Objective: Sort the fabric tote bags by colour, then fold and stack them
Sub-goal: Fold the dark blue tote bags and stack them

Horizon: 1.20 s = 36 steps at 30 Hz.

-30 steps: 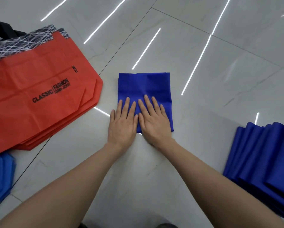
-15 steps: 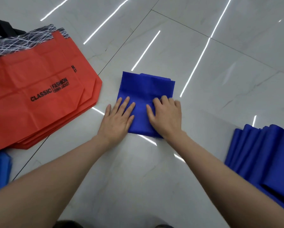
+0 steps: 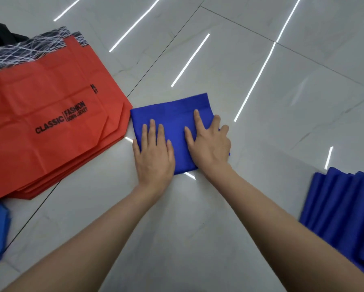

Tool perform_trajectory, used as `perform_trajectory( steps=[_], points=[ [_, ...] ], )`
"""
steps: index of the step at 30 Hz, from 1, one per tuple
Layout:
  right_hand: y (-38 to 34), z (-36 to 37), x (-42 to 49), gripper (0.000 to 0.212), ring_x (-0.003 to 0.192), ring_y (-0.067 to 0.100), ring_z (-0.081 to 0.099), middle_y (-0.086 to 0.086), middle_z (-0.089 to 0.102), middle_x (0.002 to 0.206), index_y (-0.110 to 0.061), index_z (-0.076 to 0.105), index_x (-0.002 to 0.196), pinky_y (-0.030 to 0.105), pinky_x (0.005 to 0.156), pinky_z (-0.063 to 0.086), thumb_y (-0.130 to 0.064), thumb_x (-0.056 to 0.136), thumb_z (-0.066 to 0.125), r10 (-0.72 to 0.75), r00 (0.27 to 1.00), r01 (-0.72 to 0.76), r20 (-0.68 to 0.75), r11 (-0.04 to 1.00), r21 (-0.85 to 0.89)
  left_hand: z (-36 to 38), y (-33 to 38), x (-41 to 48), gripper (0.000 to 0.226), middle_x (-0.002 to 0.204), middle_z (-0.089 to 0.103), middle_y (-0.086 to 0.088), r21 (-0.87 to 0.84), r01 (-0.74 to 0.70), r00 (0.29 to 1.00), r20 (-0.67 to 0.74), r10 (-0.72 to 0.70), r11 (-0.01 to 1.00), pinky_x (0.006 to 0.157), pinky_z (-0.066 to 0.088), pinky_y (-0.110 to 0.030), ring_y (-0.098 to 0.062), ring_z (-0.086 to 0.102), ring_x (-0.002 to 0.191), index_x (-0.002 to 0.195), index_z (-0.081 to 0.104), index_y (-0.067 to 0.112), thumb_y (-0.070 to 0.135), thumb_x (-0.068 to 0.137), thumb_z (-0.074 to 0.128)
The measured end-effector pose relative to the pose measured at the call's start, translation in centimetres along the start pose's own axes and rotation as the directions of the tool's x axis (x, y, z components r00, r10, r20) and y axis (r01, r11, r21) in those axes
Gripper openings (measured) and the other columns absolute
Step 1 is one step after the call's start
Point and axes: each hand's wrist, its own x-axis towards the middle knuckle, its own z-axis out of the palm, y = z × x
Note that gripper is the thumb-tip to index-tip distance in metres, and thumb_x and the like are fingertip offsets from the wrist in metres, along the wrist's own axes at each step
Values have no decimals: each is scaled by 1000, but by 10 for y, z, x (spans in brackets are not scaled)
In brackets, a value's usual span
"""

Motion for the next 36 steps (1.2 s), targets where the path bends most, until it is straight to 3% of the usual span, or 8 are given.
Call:
perform_trajectory(
  steps=[3, 8, 14, 17, 23, 28, 31, 36],
  points=[
    [19, 11, -27, 57, 117, 33, 42, 16, 34, 143, -32, 29, 147, 38, 82, 40, -54, 95, 30, 17, 995, -12, -103, 999, 49, 11, -12, -12, 52, 148, 36, -10, 48, -138, 990, -5, 139, 989, 108, 28, -50, -28, 33, 137, 139, 42, 9, 30, 93, 30],
    [28, 22, -32, 56, 145, 31, 3, 6, 2, 160, -39, 14, 149, 44, 116, 2, -53, 97, 24, 48, 999, -45, -19, 989, 137, 14, -10, -10, 54, 150, 33, -10, 16, -171, 985, 27, 171, 985, 109, 24, -51, -28, 30, 139, 140, 40, 10, 32, 92, 29],
    [17, 10, -30, 53, 120, 34, 36, 14, 33, 143, -36, 32, 145, 41, 98, 32, -53, 95, 27, 103, 991, -90, -82, 985, 149, -11, -6, -7, 44, 150, 19, -22, -278, 86, 996, -10, -92, 957, 109, 27, -38, -38, 30, 130, 133, 51, 20, 36, 92, 49],
    [2, -4, -41, 48, 112, 32, 39, 9, 26, 142, -38, 30, 145, 38, 94, 37, -47, 98, 31, 190, 980, -201, 64, 938, 284, -36, -9, -6, 38, 137, 30, -12, -564, 349, 932, 125, -341, 748, 90, 29, -16, -23, 42, 110, 127, 53, 21, 24, 90, 60],
    [15, -30, -80, 50, 78, 17, 56, -1, 39, 130, -40, 39, 139, 30, 79, 45, -23, 93, 34, 219, 906, -416, 362, 615, 669, -70, -28, -23, 18, 117, 56, 1, -793, 389, 918, 290, -270, 470, 87, 47, -24, -18, 55, 105, 105, 58, 21, 11, 90, 59],
    [50, -70, -115, 53, 92, 8, 57, -4, 50, 129, -32, 53, 129, 19, 70, 50, -3, 86, 42, 169, 906, -418, 388, 218, 882, -105, -2, -39, 19, 110, 64, -10, -862, 427, 903, 391, -179, 272, 78, 55, -36, -25, 64, 94, 98, 62, 25, 9, 88, 62],
    [79, -101, -142, 53, 89, 11, 57, 4, 47, 125, -32, 55, 126, 13, 57, 48, 2, 87, 44, 179, 922, -372, 343, 166, 913, -126, 24, -50, 19, 103, 63, -3, -880, 400, 916, 391, -87, 254, 64, 53, -25, -17, 63, 84, 102, 62, 24, 11, 88, 63],
    [133, -144, -181, 49, 105, 7, 56, -8, 53, 128, -31, 55, 129, 18, 80, 49, -3, 89, 49, 203, 940, -289, 275, 46, 956, -151, 85, -71, 19, 104, 64, -4, -900, 360, 920, 386, 64, 246, 70, 55, -30, -21, 64, 87, 102, 64, 25, 13, 87, 65]
  ],
)
